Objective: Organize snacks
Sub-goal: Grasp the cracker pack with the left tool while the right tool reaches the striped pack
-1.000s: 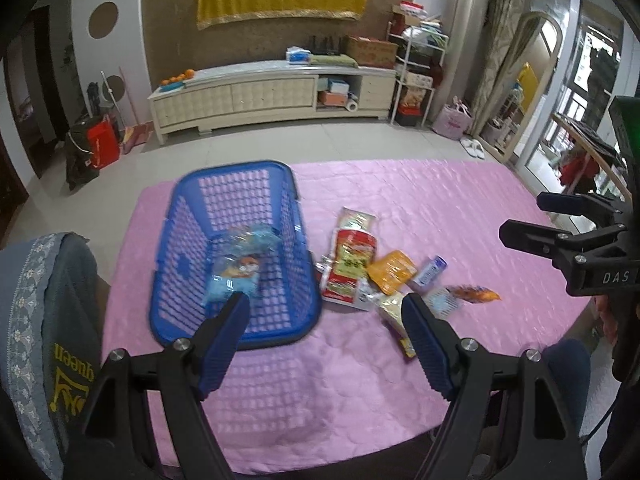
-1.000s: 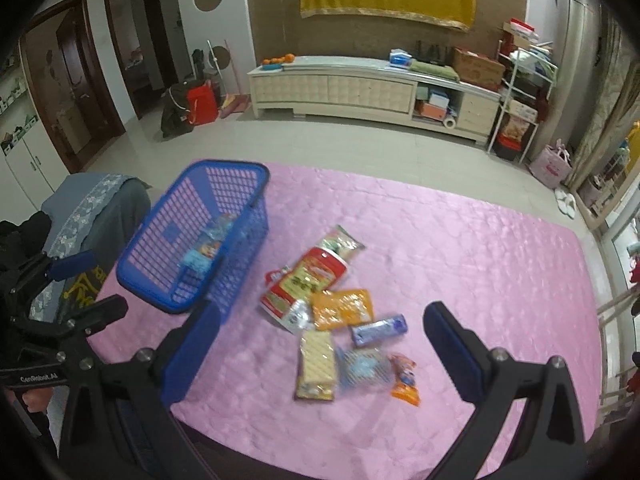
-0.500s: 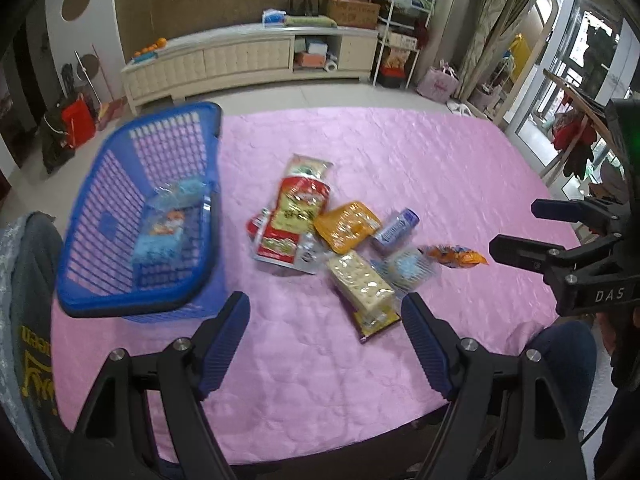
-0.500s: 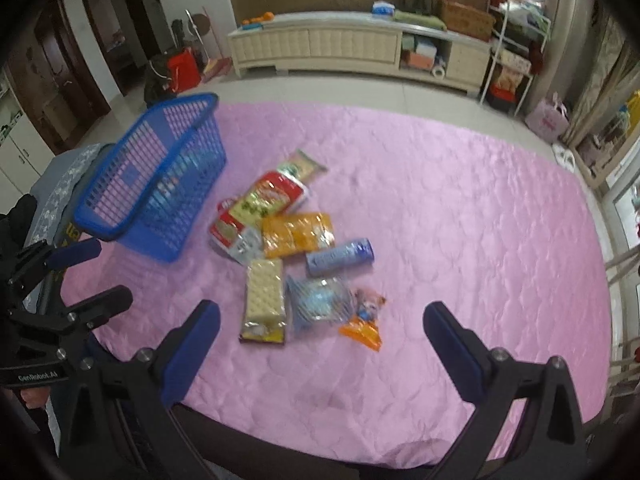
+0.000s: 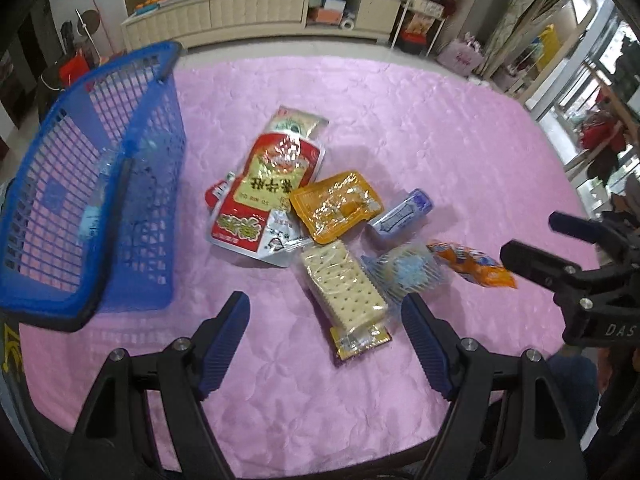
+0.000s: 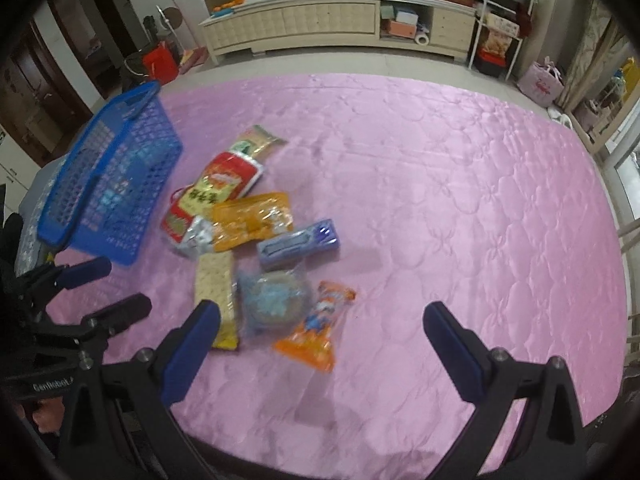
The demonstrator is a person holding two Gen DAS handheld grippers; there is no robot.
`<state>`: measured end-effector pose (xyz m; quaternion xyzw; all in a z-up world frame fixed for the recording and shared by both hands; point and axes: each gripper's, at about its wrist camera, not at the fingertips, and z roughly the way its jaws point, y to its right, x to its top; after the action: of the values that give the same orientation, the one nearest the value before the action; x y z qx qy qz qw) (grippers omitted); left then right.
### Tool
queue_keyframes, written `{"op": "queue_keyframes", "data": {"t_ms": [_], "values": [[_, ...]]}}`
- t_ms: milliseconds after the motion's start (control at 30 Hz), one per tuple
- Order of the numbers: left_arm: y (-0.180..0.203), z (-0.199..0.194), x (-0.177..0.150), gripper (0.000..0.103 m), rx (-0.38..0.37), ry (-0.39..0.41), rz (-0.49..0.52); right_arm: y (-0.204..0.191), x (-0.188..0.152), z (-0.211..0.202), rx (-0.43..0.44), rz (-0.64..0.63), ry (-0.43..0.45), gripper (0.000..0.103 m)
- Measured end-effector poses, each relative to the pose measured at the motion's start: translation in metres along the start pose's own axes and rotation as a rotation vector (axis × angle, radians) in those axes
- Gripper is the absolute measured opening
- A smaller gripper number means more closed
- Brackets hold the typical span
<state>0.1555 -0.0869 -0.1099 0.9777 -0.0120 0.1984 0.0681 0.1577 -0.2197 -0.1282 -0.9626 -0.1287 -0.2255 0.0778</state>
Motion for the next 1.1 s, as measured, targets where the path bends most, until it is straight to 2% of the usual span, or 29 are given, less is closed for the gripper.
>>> {"op": "queue_keyframes", "data": {"t_ms": [267, 367, 500, 600, 767, 800, 833, 900, 1033, 1100], "values": [[0.007, 0.050, 0.007, 0.076, 0.022, -0.103, -0.046, 0.001, 0.009, 0.041, -0.024, -0.060, -0.019, 0.103], [0.009, 0.063, 0.009, 0.076, 0.043, -0.128, -0.049, 0.005, 0.009, 0.042, -0.078, -0.075, 0.036, 0.103], [0.011, 0.076, 0.007, 0.076, 0.083, -0.145, -0.028, 0.018, 0.011, 0.044, -0.004, -0.014, 0.036, 0.103], [0.011, 0.080, 0.007, 0.076, 0.076, -0.136, -0.030, 0.023, 0.008, 0.046, 0.002, 0.000, 0.037, 0.103], [0.015, 0.094, 0.012, 0.076, 0.099, -0.159, -0.020, 0.030, 0.002, 0.057, 0.019, 0.032, -0.011, 0.103], [0.016, 0.096, 0.013, 0.072, 0.103, -0.165, -0.022, 0.031, 0.001, 0.056, 0.010, 0.034, -0.008, 0.103], [0.018, 0.097, 0.014, 0.064, 0.101, -0.168, -0.023, 0.032, 0.001, 0.055, 0.005, 0.036, -0.004, 0.103], [0.020, 0.102, 0.015, 0.053, 0.096, -0.172, -0.011, 0.034, 0.000, 0.055, 0.010, 0.044, -0.004, 0.103], [0.024, 0.102, 0.009, 0.045, 0.097, -0.158, 0.011, 0.037, -0.002, 0.054, 0.045, 0.068, -0.013, 0.103], [0.022, 0.098, 0.005, 0.045, 0.105, -0.147, 0.014, 0.037, -0.003, 0.053, 0.047, 0.066, -0.008, 0.103]]}}
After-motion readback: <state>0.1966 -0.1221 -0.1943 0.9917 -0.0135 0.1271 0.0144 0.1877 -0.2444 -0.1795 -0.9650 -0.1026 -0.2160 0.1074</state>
